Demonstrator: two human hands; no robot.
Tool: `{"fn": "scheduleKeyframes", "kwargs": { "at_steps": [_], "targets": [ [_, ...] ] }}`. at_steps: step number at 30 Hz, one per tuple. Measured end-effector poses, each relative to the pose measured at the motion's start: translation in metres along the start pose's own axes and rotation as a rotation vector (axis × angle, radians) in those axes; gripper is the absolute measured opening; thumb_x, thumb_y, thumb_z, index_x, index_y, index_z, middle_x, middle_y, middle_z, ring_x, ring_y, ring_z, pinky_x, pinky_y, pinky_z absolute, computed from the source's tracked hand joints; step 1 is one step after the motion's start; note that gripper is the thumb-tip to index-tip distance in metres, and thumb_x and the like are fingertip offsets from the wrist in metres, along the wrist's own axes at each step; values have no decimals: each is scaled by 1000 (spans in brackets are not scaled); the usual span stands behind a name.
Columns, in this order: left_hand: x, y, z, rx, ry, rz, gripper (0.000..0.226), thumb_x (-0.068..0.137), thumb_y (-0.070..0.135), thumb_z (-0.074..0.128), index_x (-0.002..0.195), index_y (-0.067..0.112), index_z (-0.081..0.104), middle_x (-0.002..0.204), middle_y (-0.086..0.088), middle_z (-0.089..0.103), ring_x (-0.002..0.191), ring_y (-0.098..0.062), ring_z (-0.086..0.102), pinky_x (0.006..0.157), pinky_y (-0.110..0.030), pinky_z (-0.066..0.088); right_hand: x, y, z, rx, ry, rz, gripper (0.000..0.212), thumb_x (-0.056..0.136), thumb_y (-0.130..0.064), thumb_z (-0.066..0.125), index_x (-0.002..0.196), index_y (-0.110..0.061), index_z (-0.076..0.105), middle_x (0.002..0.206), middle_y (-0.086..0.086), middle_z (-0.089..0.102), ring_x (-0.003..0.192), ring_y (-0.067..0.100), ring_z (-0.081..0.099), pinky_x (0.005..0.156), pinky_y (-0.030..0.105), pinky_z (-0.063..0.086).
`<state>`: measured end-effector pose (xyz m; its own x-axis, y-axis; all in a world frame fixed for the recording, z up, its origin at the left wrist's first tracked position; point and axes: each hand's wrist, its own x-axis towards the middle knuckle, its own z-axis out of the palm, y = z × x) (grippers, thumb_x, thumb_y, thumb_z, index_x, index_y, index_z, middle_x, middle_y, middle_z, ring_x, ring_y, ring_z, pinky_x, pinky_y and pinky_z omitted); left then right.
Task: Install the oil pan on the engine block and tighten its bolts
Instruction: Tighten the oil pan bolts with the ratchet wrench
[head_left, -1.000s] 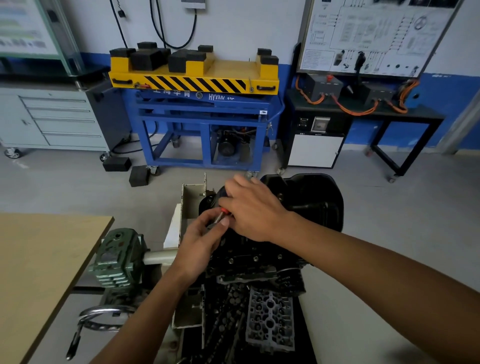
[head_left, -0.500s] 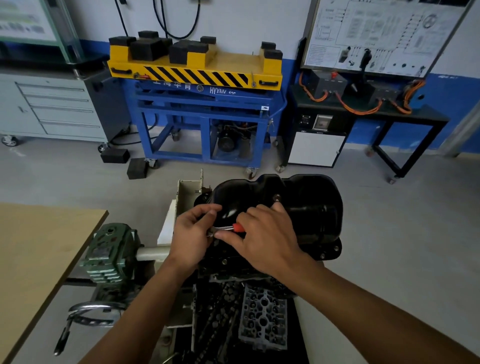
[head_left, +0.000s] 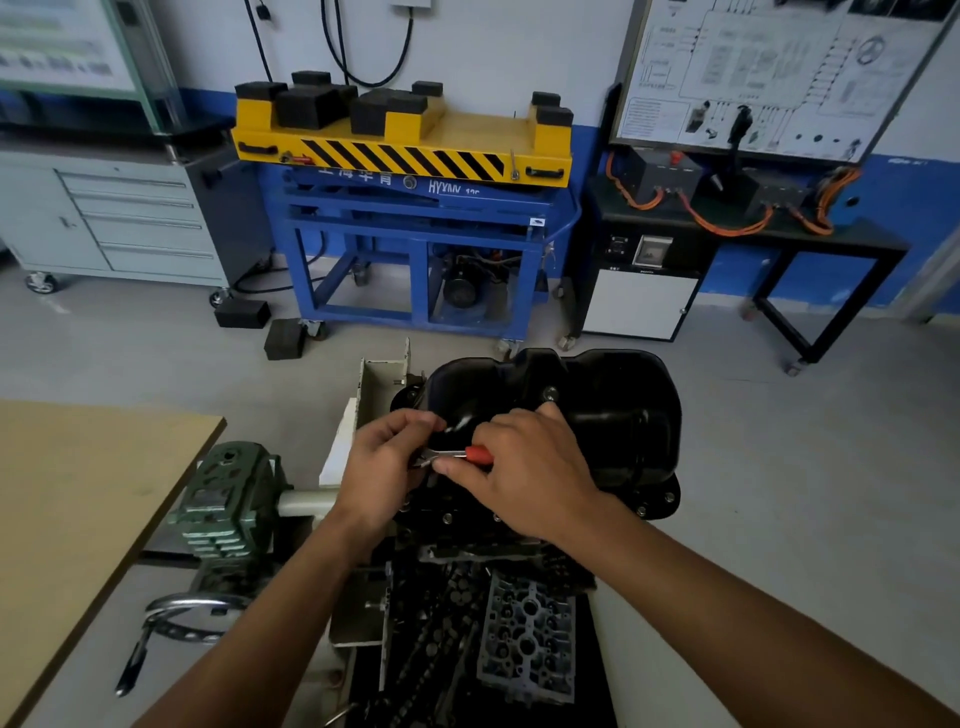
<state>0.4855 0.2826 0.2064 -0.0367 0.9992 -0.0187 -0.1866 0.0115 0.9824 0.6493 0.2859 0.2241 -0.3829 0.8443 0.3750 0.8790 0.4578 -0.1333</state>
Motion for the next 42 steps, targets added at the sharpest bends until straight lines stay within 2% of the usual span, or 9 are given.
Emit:
{"fn": "scheduleKeyframes", "kwargs": {
  "at_steps": [6,10,14,25,29,34,37,39,42],
  "targets": [
    [-2,10,10,6,-159,88,26,90,37,56,81,22,75,64,3,52,57,-11,37,53,-23,31,-1,20,-10,168,117,47,50,87,-69,48,76,-22,62,72,-9,54,70,12,51,70,34,39],
    [-4,5,22,12,-152,120,31,99,29,53,78,21,74,75,-9,56,63,-20,37,57,-27,30,-14,27,-14,216,111,76,49,87,-68,50,77,-21,63,74,-9,54,70,11,51,66,34,45],
    [-3,-2,30,-10,-142,111,38,104,15,46,75,17,71,65,1,55,54,-7,37,52,-20,30,-22,31,-16,234,96,100,47,88,-64,53,77,-20,64,74,-8,54,72,10,51,64,35,48],
    [0,-12,31,28,-82,68,35,103,14,47,75,15,68,76,-1,62,73,-16,53,65,-24,41,-27,33,-11,254,-2,106,41,92,-57,55,77,-20,61,75,-9,51,69,9,49,62,32,47],
    [3,-15,34,57,-71,86,33,104,12,45,78,9,65,66,7,58,60,-3,49,55,-14,40,-34,24,-16,225,-65,117,39,95,-54,54,70,-24,51,66,-8,50,59,9,48,53,29,38],
    [5,-20,34,146,-130,156,31,104,7,43,81,5,62,55,7,43,52,-5,37,51,-15,33,-58,0,-17,268,-220,136,39,96,-52,52,68,-29,36,57,-8,41,47,8,39,47,24,24],
    [1,-22,29,174,-209,192,30,104,19,44,84,6,62,63,4,47,59,-7,42,56,-16,37,-62,2,-19,254,-273,126,30,100,-48,50,80,-26,41,66,-10,43,55,9,42,50,29,32],
    [0,-22,25,158,-263,162,31,104,22,42,86,10,64,68,1,52,64,-8,48,60,-16,42,-56,11,-26,171,-244,106,24,102,-44,48,98,-22,56,82,-7,54,74,16,53,62,33,42],
    [1,-24,27,126,-323,108,28,104,20,43,93,11,67,78,-24,55,72,-23,51,69,-30,43,-40,32,-30,-104,-158,10,31,103,-42,45,124,-25,61,115,-2,59,108,21,50,85,39,38]
  ]
}}
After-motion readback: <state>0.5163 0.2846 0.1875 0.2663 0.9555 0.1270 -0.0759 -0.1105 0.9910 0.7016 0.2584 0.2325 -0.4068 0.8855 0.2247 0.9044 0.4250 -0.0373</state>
